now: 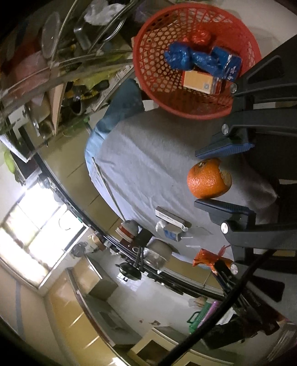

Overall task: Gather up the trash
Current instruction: 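Carry the peel and orange over the red basket and open both grippers, then move both open grippers back over the table, then lower the left gripper onto the clear plastic tray and close it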

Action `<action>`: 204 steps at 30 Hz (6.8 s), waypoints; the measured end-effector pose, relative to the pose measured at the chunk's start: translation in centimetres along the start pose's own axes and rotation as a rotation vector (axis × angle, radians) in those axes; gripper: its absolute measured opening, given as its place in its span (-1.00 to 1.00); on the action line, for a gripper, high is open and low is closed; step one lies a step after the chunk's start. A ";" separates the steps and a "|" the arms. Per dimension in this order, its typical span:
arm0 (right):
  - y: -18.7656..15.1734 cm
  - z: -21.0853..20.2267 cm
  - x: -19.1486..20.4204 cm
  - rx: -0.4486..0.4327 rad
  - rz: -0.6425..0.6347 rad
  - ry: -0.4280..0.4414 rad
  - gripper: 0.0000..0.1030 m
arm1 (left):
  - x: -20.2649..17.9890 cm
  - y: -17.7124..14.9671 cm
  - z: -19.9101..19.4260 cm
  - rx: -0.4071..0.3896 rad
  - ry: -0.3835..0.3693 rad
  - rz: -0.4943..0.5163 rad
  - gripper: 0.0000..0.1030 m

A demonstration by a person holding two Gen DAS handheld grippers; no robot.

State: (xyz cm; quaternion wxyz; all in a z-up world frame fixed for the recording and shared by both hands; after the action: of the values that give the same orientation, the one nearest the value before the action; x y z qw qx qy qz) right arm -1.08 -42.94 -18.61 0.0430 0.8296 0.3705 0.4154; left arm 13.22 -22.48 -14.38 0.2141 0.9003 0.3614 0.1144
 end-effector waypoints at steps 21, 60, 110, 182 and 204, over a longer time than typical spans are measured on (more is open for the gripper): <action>0.5 -3.1 -2.8 -0.078 0.052 -0.022 -0.25 | -7.4 3.1 -0.2 -0.035 0.029 0.153 -0.22; 0.6 -9.1 -12.4 -0.195 0.265 -0.044 -0.22 | -20.2 4.0 4.4 0.079 -0.109 0.391 -0.21; 1.9 0.6 4.1 -0.004 -0.028 0.010 0.30 | 7.3 1.1 -2.7 -0.043 0.298 -0.120 0.25; 0.3 14.3 9.1 0.185 -0.210 -0.129 0.31 | 17.4 4.1 10.1 0.190 0.084 -0.451 0.26; -0.1 14.1 7.5 0.194 -0.167 -0.066 0.30 | 19.6 1.7 11.7 0.221 -0.014 -0.537 0.37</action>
State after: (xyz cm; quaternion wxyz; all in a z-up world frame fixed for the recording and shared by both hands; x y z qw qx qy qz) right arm 11.90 -34.70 -22.91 0.0092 0.8095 0.4750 0.3451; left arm 32.47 -13.39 -22.88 0.1399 0.7910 0.5956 0.0073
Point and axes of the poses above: each gripper's, at about its wrist camera, not at the fingertips, and z roughly the way its jaws point, x to its left, y to its top, the point moved 7 cm from there along z, roughly the way its jaws point, and after that the axes turned 13 degrees about x, right-handed, at the moved point
